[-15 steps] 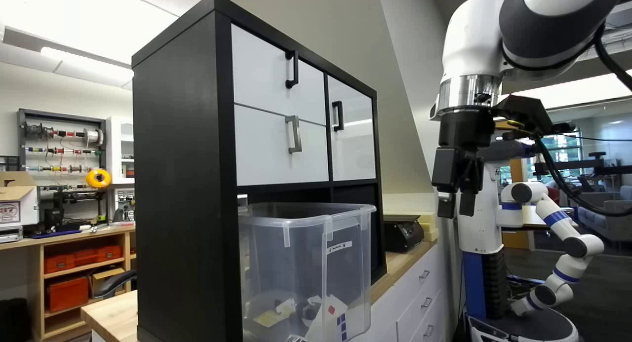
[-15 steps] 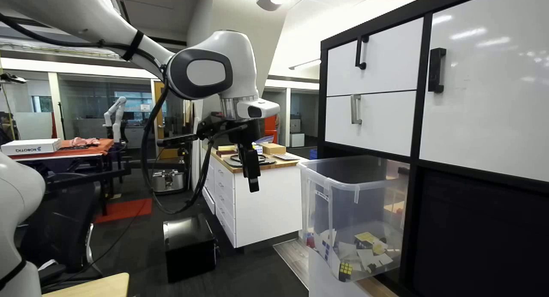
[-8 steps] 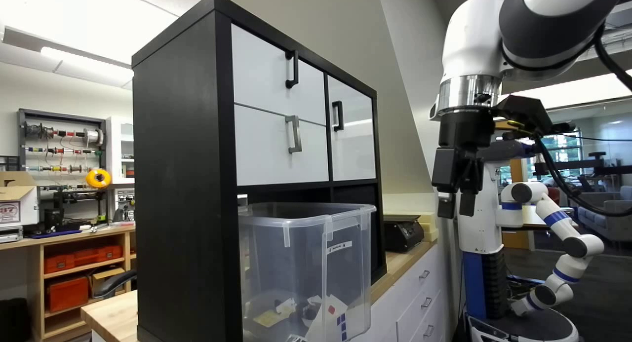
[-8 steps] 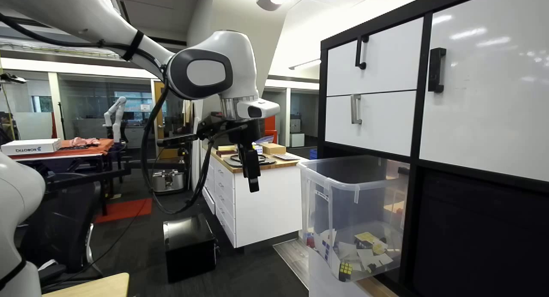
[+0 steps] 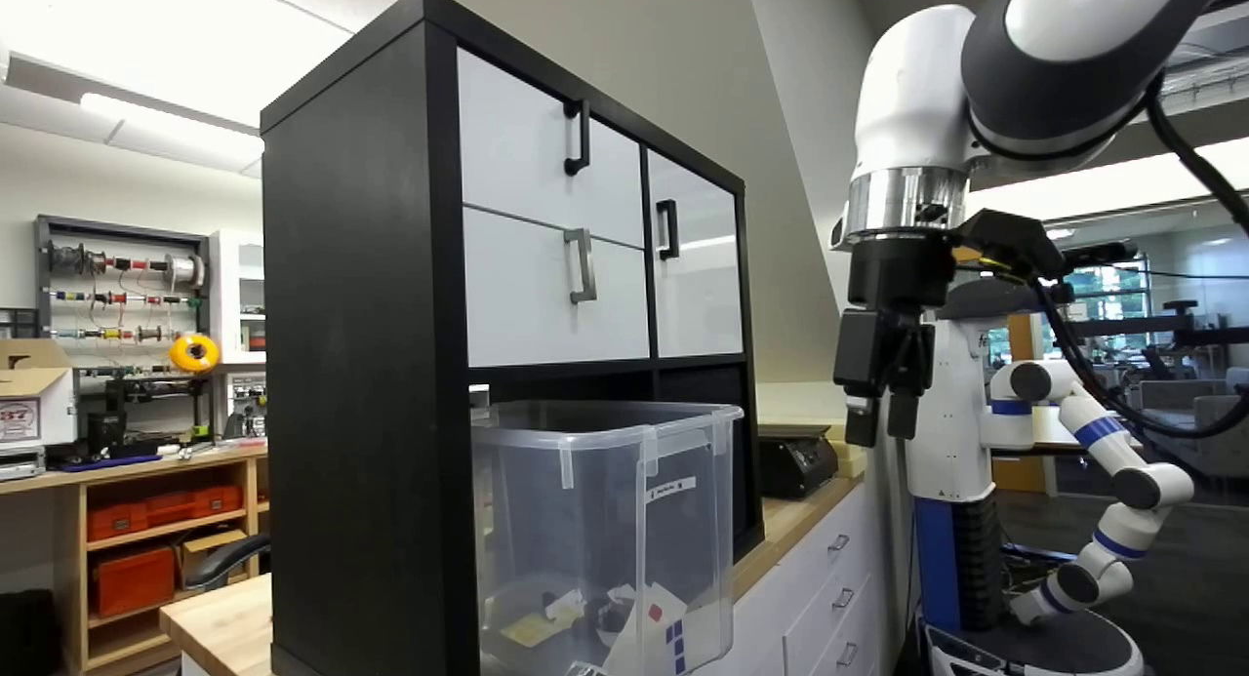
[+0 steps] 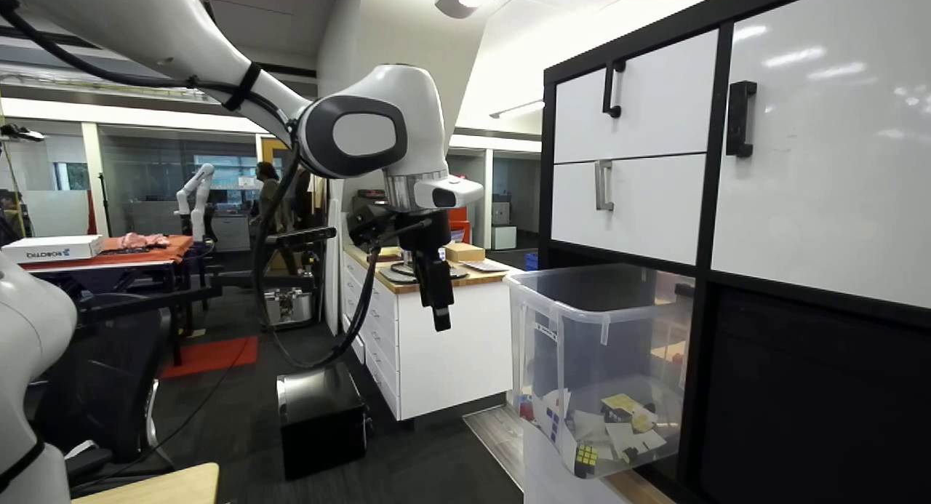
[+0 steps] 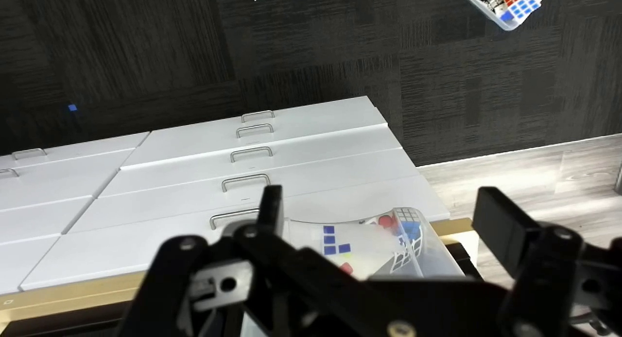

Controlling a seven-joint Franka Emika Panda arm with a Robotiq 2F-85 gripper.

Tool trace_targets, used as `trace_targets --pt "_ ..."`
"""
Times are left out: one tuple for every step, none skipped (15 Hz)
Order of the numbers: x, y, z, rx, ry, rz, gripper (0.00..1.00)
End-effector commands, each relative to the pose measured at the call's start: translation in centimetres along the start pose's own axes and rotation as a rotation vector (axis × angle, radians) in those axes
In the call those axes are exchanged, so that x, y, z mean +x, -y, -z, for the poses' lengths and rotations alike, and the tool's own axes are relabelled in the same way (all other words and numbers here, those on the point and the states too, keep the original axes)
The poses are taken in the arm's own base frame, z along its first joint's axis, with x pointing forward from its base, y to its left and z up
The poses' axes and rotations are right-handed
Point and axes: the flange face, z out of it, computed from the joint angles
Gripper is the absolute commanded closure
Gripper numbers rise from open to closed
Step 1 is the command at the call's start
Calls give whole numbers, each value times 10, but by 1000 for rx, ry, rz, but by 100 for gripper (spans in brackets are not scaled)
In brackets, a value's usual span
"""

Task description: Push the plastic box under the cabinet

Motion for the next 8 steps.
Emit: trace_targets --pt "29 5 -13 -14 -25 22 0" --pt "37 6 -18 -12 -45 28 0" --pt "44 6 -21 -11 -68 33 0" --pt "53 5 -26 -8 -102 47 0" --pt "61 3 -31 -3 -129 56 0" --pt "67 1 -36 4 -155 61 0" --pt "74 0 -42 11 -180 67 0" --pt "80 -2 -48 16 -199 76 0"
